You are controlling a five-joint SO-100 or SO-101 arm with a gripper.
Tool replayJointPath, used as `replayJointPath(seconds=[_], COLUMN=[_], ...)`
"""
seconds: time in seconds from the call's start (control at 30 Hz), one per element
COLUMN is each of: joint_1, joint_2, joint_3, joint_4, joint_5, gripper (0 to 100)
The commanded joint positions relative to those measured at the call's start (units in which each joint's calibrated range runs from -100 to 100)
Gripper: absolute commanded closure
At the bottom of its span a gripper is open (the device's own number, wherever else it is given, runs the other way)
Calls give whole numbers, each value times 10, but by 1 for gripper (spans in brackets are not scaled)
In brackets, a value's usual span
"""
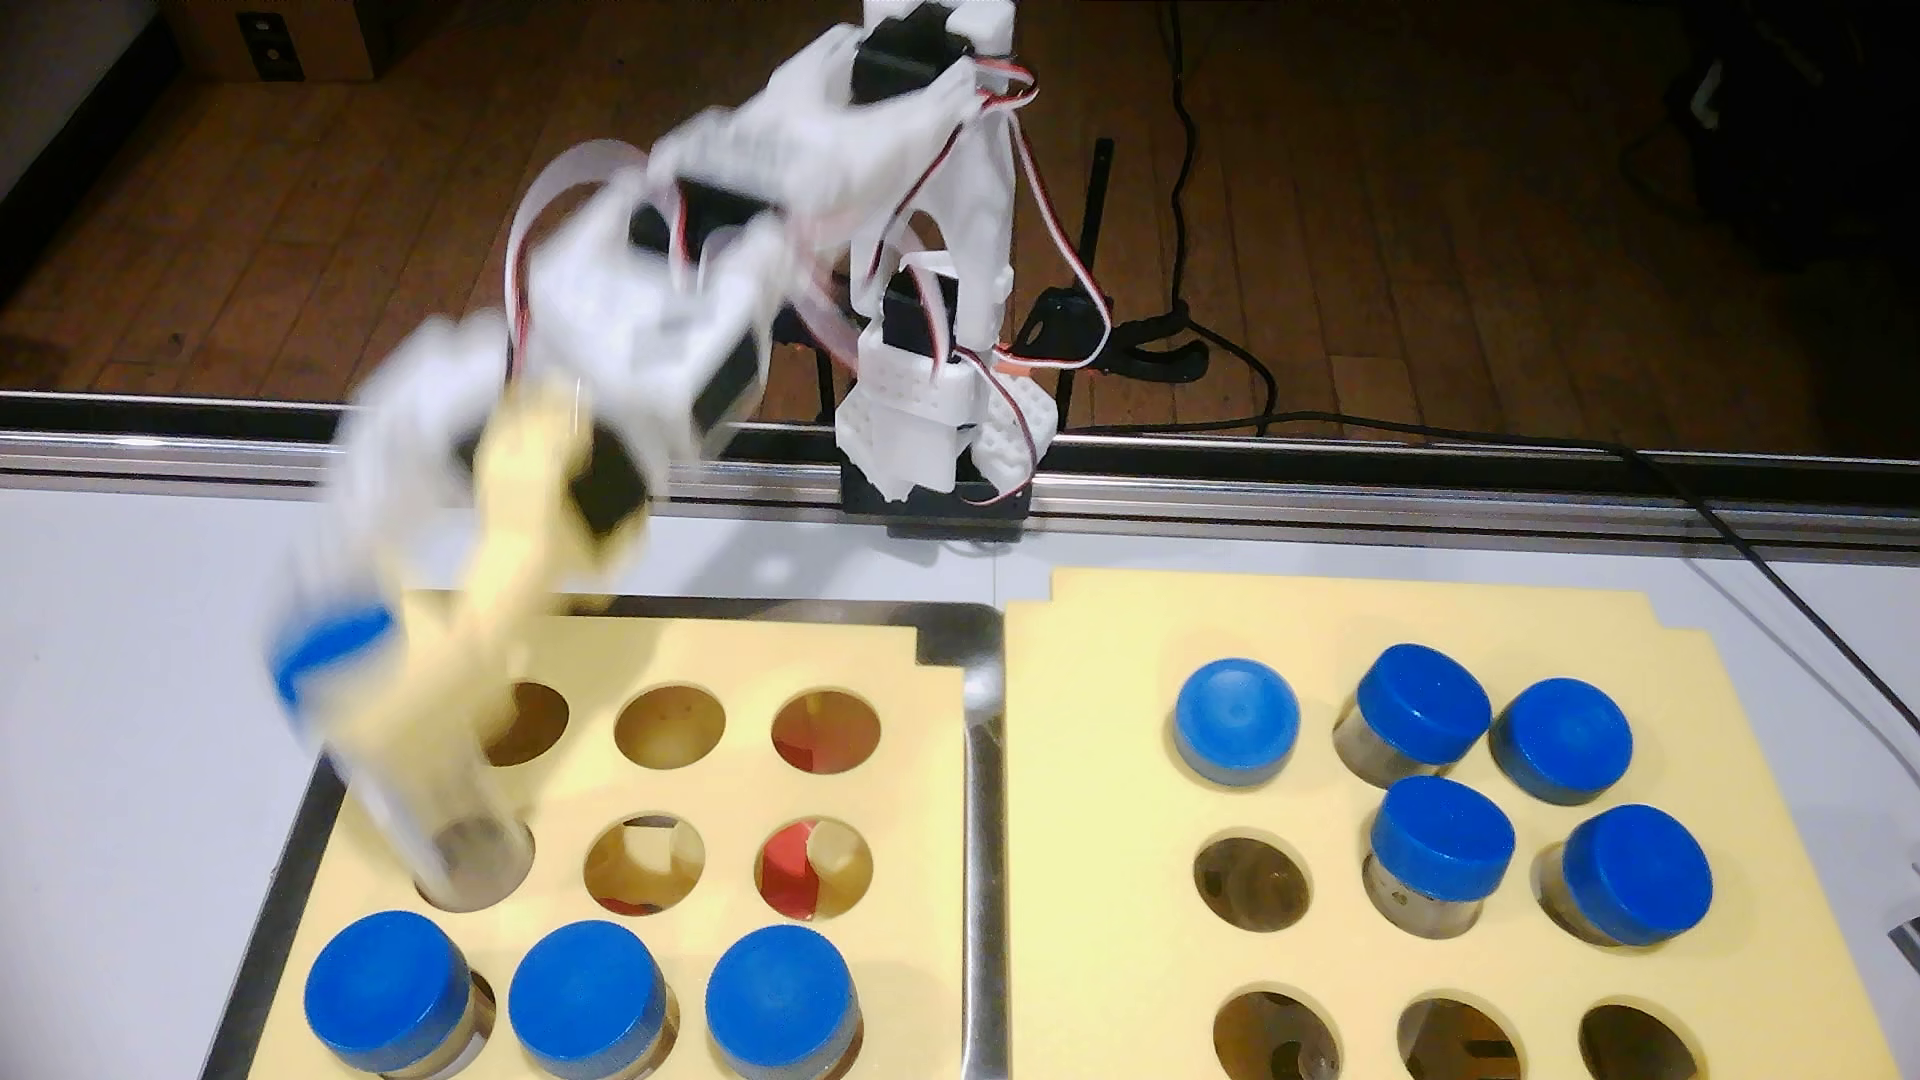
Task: Move the test tubes
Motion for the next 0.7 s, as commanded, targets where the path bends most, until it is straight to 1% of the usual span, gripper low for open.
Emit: replayJointPath(seconds=[0.0,0.1,0.13,0.27,0.3,0.33,0.47,0.5,0.53,0.67], joint_1=[-6,-39,-79,-190,-244,-269,-323,-324,-325,-327], joint_2=[-126,-194,-228,-239,-238,-238,-237,-237,-223,-147], joint_3=[-72,-71,-64,-25,17,46,149,155,155,74], joint_4=[-8,-8,-5,-4,-4,-4,-8,-8,-10,-25], joint_5=[-1,-1,-1,-1,-1,-1,0,1,2,3], gripper=[91,91,91,91,91,91,91,91,91,91])
